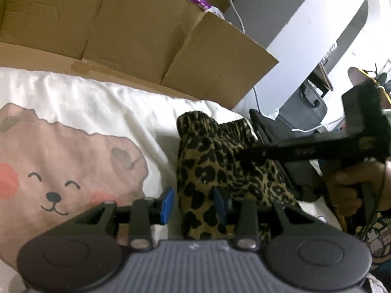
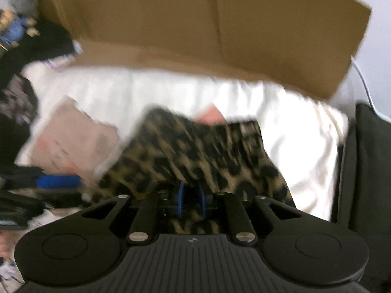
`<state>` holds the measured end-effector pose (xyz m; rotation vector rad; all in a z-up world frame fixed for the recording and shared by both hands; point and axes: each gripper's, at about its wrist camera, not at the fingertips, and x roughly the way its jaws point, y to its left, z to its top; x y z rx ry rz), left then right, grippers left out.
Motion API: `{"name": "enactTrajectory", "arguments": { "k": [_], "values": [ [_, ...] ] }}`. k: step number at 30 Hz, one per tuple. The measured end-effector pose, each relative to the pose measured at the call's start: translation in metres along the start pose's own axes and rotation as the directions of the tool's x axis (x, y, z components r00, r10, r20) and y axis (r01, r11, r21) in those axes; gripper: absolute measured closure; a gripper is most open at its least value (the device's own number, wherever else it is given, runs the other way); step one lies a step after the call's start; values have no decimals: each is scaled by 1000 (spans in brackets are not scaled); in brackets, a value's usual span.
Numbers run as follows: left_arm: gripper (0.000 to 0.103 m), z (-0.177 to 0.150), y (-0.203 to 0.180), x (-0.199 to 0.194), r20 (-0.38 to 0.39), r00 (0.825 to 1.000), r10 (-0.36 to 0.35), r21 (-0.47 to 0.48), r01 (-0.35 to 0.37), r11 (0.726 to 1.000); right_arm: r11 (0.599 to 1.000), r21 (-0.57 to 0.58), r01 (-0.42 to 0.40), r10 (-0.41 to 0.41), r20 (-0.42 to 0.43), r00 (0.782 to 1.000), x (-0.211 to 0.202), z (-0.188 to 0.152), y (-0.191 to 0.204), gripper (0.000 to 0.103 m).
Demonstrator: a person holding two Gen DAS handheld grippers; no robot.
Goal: Fold clothes
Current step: 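Grasp the shorts waistband with the right gripper beside the left gripper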
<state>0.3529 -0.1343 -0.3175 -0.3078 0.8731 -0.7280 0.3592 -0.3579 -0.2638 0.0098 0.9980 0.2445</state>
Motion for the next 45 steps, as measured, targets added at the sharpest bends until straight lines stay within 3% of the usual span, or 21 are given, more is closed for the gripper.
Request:
{"name": "enactTrajectory", "arguments": {
  "k": [3,9,13,16,22,31,38,45],
  "values": [
    [64,-2,-2,4,-11,1000,2,6,-2,1000,999,-3,-51,52,38,998,2,4,13,76],
    [64,-5,-7,7,-28,1000,6,24,-5,1000,1000,-1,-23,23,-3,1000,45,-10,23,75],
    [64,-3,-4,3,-24,1000,10,20,-9,1000,998,32,-56,56,-1,998,31,-9,20,74],
    [64,-1,-2,1,-13,1000,7,-1,-7,1000,998,-21,-53,53,6,999,7,-13,15,74],
    [64,-2,-3,3,-21,1000,13,6,-13,1000,1000,-5,3,-3,-21,1000,-16,-42,-10,74],
    [64,-7,-8,9,-46,998,31,52,-29,998,996,22,82,-80,-97,992,-1,-74,-32,75],
    [64,-9,-20,7,-29,999,-27,84,29,996,1000,-4,16,-16,-3,1000,-20,-67,-17,74],
    [64,-18,-40,16,-88,992,-92,149,105,983,1000,-4,-6,6,-84,996,8,-71,-2,74]
  ]
}}
